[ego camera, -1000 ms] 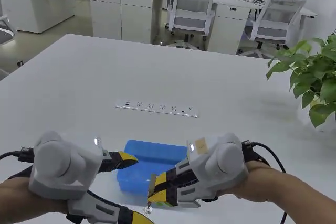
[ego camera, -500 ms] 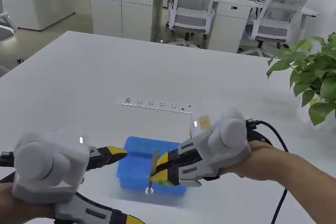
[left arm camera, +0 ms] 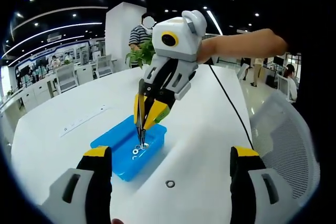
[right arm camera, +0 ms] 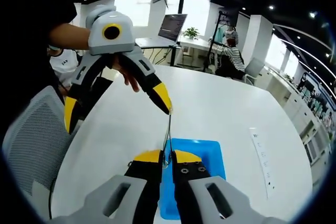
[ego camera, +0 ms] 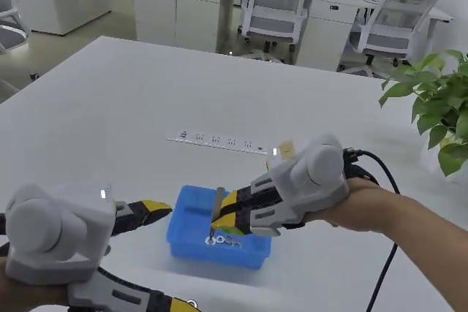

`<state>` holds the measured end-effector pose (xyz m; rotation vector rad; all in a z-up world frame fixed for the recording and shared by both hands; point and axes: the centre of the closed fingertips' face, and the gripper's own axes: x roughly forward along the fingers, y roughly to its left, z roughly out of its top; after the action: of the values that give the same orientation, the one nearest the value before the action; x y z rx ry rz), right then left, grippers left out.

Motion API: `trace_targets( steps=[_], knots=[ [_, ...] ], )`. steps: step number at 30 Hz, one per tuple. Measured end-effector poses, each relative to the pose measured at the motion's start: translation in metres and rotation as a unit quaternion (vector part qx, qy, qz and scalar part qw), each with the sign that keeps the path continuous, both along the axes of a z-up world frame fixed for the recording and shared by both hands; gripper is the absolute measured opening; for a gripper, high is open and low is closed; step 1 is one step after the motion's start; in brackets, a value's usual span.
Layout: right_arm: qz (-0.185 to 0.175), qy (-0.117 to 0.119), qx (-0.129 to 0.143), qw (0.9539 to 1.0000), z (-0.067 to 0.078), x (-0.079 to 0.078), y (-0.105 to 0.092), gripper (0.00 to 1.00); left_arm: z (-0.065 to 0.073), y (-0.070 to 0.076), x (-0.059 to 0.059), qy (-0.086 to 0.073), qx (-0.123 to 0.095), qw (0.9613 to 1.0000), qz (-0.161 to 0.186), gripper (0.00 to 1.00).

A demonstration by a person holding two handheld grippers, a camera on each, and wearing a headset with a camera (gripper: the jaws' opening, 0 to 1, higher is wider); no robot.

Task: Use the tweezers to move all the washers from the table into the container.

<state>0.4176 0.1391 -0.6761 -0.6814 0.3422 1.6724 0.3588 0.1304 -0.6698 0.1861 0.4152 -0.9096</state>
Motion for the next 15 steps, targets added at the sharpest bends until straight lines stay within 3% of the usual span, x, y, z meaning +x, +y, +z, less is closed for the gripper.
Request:
trace_targets(
  steps=[15],
  knots=[
    [-0.007,-0.017,-0.001,0.9998,-0.014,0.029,0.008,0.08,0.001,0.011,0.001,-0.007,-0.005,0.9999,0.011,0.98]
  ],
)
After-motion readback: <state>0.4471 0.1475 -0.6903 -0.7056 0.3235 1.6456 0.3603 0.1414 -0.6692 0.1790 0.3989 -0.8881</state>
